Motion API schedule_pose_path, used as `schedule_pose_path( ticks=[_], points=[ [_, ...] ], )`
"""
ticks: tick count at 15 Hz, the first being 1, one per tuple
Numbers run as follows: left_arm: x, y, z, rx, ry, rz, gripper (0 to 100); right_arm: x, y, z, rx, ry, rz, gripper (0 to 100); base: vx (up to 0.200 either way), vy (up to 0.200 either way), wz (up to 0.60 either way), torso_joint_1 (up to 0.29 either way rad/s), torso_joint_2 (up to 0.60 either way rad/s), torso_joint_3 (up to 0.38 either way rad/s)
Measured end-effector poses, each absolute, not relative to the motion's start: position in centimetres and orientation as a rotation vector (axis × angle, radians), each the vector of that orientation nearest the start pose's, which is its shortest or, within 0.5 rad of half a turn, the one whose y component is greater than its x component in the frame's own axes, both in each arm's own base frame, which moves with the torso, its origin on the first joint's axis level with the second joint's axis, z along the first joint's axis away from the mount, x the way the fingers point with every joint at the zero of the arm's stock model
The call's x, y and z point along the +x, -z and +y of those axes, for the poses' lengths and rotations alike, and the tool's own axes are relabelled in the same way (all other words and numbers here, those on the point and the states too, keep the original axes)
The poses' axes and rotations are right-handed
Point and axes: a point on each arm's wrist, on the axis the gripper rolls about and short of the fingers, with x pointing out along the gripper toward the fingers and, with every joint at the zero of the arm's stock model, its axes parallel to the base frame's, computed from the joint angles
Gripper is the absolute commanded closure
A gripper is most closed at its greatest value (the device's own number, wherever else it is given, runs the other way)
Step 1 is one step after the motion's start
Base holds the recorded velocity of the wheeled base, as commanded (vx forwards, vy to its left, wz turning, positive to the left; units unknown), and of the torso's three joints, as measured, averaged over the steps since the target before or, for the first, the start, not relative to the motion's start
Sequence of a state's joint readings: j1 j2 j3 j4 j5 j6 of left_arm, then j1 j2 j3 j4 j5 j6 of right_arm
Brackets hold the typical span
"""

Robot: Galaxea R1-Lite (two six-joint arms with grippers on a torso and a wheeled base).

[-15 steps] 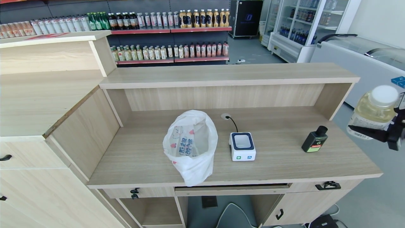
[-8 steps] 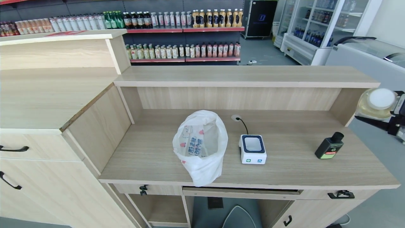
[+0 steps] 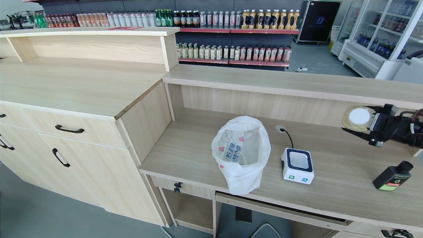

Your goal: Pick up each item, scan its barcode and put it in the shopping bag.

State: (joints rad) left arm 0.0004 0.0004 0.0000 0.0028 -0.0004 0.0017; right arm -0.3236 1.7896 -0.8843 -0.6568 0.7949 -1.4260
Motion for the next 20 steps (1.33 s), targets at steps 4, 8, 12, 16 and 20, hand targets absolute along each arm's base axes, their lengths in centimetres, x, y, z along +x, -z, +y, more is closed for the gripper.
schedule_pose_path(
  ticks=[4, 8, 12, 16, 20],
  points=[
    [-2.3, -7.5, 0.0, 0.002, 0.0, 0.004, 0, 32.0, -13.6, -8.0, -1.122, -0.652, -0.085, 100, 0.0, 0.0, 0.0, 0.0, 0.0, 0.0],
    [-2.3, -7.5, 0.0, 0.002, 0.0, 0.003, 0, 32.9, -11.9, -7.6, -1.101, -0.683, -0.076, 100, 0.0, 0.0, 0.0, 0.0, 0.0, 0.0],
    [-2.3, -7.5, 0.0, 0.002, 0.0, 0.004, 0, 34.2, -11.3, -6.7, -1.126, -0.684, -0.138, 100, 0.0, 0.0, 0.0, 0.0, 0.0, 0.0],
    [-2.3, -7.5, 0.0, 0.001, 0.0, 0.004, 0, 34.9, -10.4, -6.4, -1.135, -0.688, -0.152, 100, 0.0, 0.0, 0.0, 0.0, 0.0, 0.0],
    [-2.3, -7.5, 0.0, 0.002, 0.0, 0.004, 0, 35.1, -9.8, -6.5, -1.132, -0.695, -0.142, 100, 0.0, 0.0, 0.0, 0.0, 0.0, 0.0]
  ],
)
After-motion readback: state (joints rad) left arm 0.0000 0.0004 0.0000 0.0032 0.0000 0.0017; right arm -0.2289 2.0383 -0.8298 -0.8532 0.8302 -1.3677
